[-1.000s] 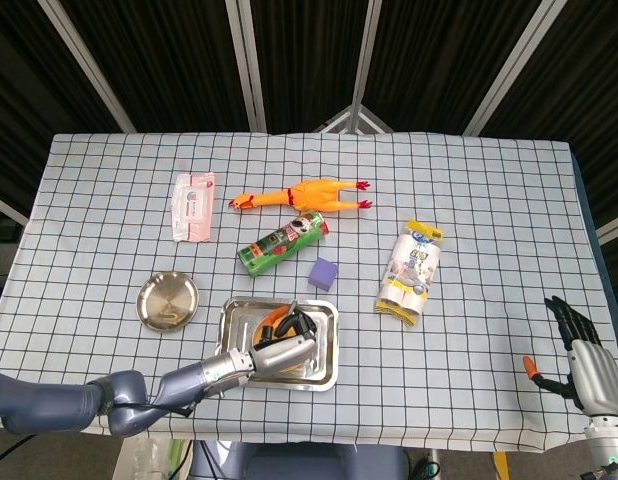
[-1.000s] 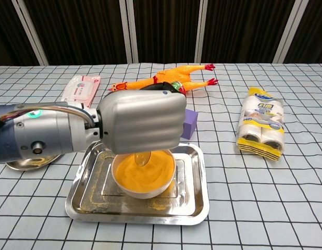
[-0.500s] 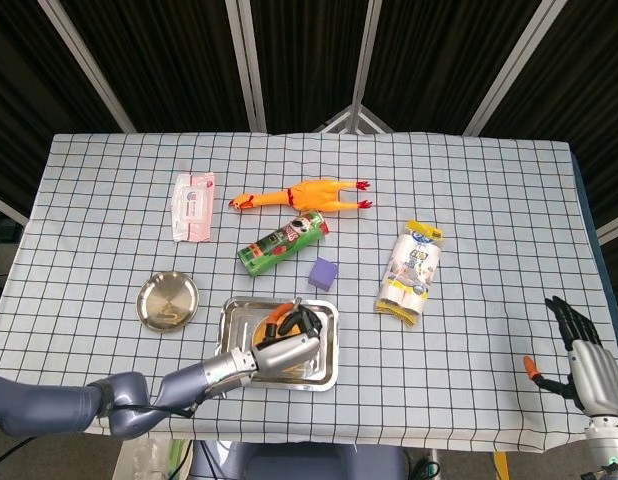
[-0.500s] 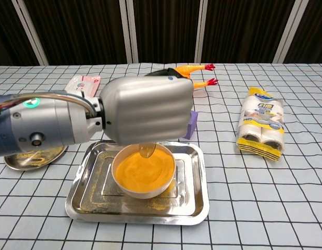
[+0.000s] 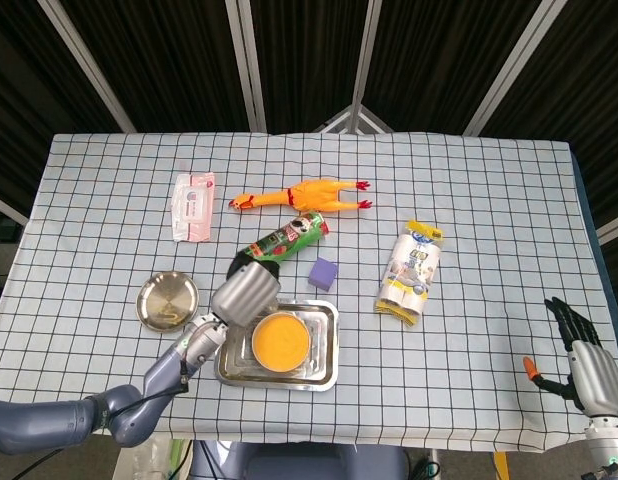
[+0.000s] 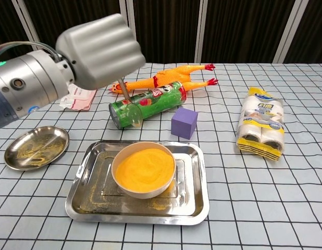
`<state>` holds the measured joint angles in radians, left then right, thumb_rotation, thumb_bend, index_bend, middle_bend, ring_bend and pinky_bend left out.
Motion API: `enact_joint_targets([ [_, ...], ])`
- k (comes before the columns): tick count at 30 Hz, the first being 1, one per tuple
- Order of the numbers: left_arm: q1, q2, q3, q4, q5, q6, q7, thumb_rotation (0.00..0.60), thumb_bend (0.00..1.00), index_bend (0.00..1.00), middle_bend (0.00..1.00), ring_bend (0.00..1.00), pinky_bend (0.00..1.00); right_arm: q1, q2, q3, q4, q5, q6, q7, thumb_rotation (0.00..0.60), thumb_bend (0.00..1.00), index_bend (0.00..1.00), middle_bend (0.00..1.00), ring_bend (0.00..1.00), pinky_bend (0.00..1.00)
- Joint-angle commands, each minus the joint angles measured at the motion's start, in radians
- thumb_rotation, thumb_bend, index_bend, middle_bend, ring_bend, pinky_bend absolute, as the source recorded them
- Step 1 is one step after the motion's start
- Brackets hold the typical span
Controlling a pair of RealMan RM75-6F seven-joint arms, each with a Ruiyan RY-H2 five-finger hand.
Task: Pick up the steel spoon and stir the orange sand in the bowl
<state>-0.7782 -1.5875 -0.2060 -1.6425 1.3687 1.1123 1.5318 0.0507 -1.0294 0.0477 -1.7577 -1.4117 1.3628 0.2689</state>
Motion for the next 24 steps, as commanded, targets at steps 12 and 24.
enact_joint_targets([
  [12,0.216,0.109,-0.013,0.062,-0.375,0.115,-0.340,0.600,0.70,0.82,1.00,1.00,1.00,0.003,-0.001,-0.003,-0.007,0.004,-0.008,-0.020,0.600,0.40,0.00,0.00,0.00,0.00],
  [24,0.266,0.080,0.063,0.170,-0.451,0.080,-0.491,0.600,0.69,0.80,1.00,1.00,1.00,0.003,-0.003,-0.004,-0.012,0.008,-0.011,-0.031,0.600,0.40,0.00,0.00,0.00,0.00],
])
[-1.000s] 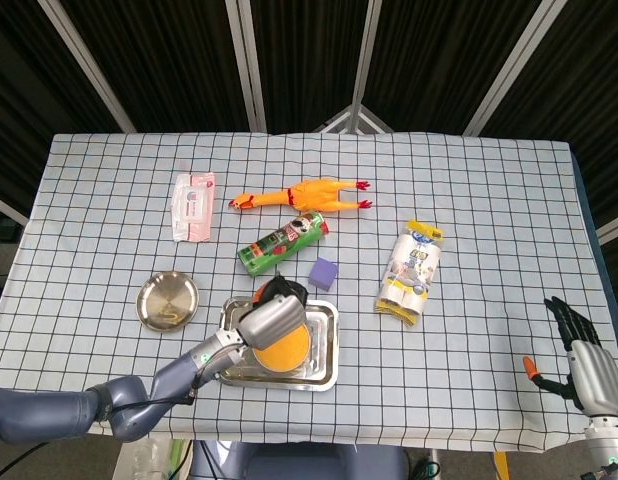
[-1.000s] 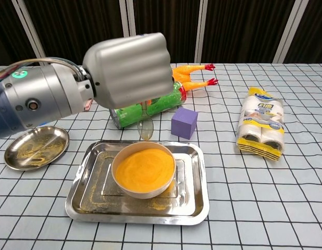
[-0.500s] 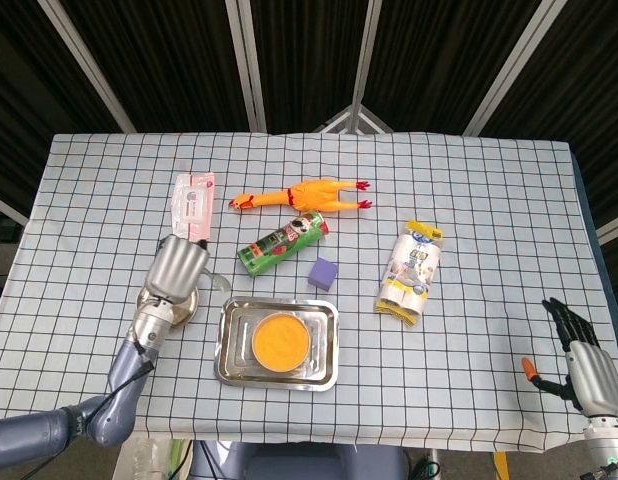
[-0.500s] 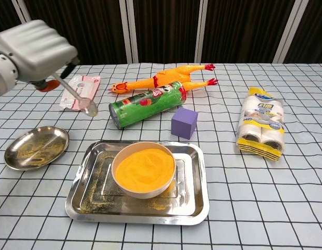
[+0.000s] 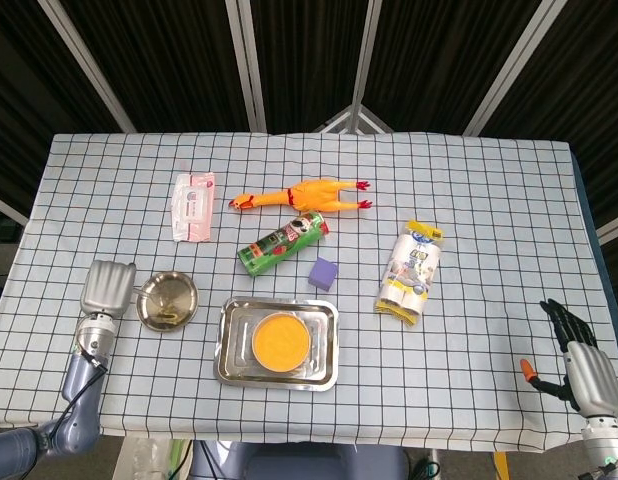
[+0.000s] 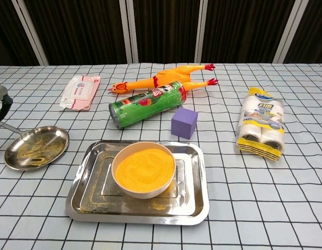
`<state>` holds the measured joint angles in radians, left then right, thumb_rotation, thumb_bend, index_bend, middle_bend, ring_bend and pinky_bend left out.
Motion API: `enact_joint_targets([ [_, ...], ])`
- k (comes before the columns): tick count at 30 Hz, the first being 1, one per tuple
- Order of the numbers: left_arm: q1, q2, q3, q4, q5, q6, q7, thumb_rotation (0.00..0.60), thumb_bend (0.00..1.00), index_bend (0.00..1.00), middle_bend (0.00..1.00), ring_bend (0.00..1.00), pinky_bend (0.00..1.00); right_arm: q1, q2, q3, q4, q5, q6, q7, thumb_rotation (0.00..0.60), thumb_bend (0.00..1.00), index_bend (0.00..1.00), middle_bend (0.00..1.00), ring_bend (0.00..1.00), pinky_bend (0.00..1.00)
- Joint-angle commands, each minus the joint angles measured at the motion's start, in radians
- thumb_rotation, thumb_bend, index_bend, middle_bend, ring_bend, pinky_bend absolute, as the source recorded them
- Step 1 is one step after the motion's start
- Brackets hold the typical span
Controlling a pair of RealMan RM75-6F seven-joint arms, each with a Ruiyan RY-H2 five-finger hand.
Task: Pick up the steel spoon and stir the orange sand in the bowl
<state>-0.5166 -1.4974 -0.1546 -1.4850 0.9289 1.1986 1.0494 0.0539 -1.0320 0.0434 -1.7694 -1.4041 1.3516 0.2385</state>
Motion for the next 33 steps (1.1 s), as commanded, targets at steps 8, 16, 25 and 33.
enact_joint_targets([
  [8,-0.003,-0.047,0.025,0.048,-0.043,-0.007,-0.019,0.600,0.67,0.79,1.00,1.00,1.00,0.000,0.000,0.000,0.000,0.001,0.000,-0.001,0.600,0.40,0.00,0.00,0.00,0.00],
  [16,-0.013,-0.069,0.017,0.058,-0.063,0.001,-0.046,0.600,0.58,0.68,1.00,0.99,1.00,0.000,0.000,0.000,0.001,0.001,0.000,0.001,0.600,0.40,0.00,0.00,0.00,0.00],
  [25,-0.014,-0.029,0.012,0.009,-0.097,0.007,-0.062,0.600,0.30,0.48,1.00,0.98,1.00,0.000,0.000,0.001,0.000,0.001,0.001,-0.001,0.600,0.40,0.00,0.00,0.00,0.00],
  [33,-0.004,0.032,0.009,-0.064,-0.086,0.018,-0.127,0.600,0.26,0.42,1.00,0.96,0.99,0.000,0.000,0.001,0.002,0.004,-0.001,-0.001,0.600,0.40,0.00,0.00,0.00,0.00],
])
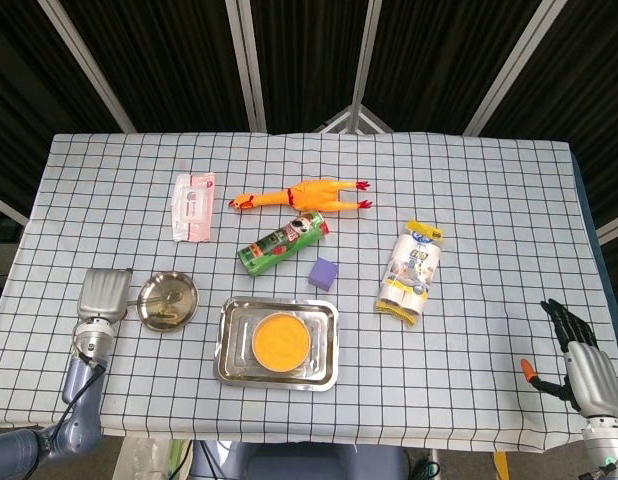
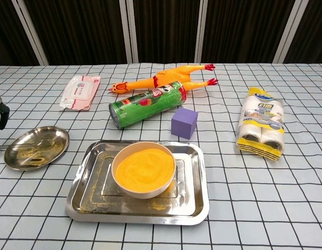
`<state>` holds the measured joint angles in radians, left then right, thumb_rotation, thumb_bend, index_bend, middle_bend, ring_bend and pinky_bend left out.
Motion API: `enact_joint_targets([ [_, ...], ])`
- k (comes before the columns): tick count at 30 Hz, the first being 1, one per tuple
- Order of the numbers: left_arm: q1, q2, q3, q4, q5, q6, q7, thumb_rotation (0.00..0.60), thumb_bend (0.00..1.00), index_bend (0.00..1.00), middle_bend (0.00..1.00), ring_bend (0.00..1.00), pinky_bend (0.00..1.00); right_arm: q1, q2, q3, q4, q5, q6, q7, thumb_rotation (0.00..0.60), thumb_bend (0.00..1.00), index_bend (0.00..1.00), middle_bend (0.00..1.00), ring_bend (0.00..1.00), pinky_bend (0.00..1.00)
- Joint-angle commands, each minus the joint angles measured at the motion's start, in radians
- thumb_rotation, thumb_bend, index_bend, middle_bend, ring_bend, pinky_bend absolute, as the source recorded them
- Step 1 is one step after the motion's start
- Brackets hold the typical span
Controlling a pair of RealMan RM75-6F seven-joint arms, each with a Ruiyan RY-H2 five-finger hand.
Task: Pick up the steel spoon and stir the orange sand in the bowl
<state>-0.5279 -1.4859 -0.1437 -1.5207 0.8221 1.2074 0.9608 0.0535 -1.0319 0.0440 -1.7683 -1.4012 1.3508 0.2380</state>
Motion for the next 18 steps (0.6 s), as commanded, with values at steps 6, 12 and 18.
enact_joint_targets([
  [6,0.062,0.093,0.028,-0.122,0.168,0.060,-0.213,0.600,0.26,0.24,0.69,0.68,0.72,0.001,0.001,0.000,0.004,0.000,-0.002,0.000,0.600,0.40,0.00,0.00,0.00,0.00],
  [12,0.162,0.183,0.123,-0.160,0.440,0.188,-0.427,0.600,0.25,0.04,0.22,0.27,0.29,0.002,-0.004,-0.001,0.007,-0.001,-0.002,-0.017,0.600,0.40,0.00,0.00,0.00,0.00],
  [18,0.273,0.272,0.217,-0.162,0.622,0.328,-0.580,0.600,0.20,0.00,0.00,0.00,0.01,0.001,-0.007,0.000,0.008,0.005,0.001,-0.032,0.600,0.40,0.00,0.00,0.00,0.00],
])
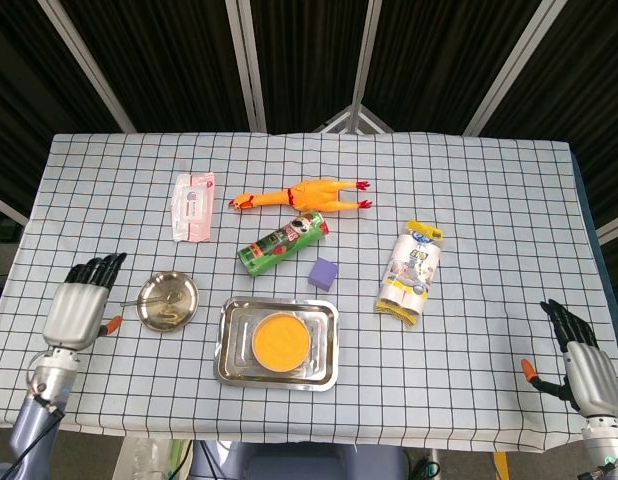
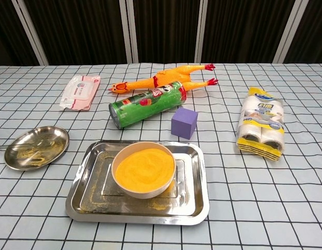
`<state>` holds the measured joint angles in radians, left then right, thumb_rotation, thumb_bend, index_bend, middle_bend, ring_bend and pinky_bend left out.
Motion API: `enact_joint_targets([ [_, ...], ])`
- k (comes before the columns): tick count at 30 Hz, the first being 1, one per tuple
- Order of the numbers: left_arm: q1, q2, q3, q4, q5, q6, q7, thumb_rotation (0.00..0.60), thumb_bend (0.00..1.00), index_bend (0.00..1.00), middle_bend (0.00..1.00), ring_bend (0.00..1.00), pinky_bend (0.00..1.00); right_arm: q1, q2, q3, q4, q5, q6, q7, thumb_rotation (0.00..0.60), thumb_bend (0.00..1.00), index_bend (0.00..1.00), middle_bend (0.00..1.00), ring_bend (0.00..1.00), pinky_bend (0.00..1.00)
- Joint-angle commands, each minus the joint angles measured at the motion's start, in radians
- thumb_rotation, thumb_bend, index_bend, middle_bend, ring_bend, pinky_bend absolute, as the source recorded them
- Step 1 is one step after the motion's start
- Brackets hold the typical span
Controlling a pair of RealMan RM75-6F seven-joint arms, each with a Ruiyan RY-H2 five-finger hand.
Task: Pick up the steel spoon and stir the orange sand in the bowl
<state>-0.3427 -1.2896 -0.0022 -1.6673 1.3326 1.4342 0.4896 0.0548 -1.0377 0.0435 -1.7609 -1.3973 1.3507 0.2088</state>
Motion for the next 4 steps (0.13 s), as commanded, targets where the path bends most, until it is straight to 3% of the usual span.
enact_joint_targets([
  [1,0.103,0.086,0.086,-0.007,0.133,0.123,-0.124,0.600,0.19,0.00,0.00,0.00,0.00,0.000,-0.002,0.001,0.001,0.002,0.001,-0.006,0.600,0.40,0.00,0.00,0.00,0.00],
  [4,0.150,0.100,0.101,0.041,0.190,0.198,-0.163,0.600,0.17,0.00,0.00,0.00,0.00,-0.002,-0.004,0.001,0.005,-0.001,0.008,-0.016,0.600,0.40,0.00,0.00,0.00,0.00],
])
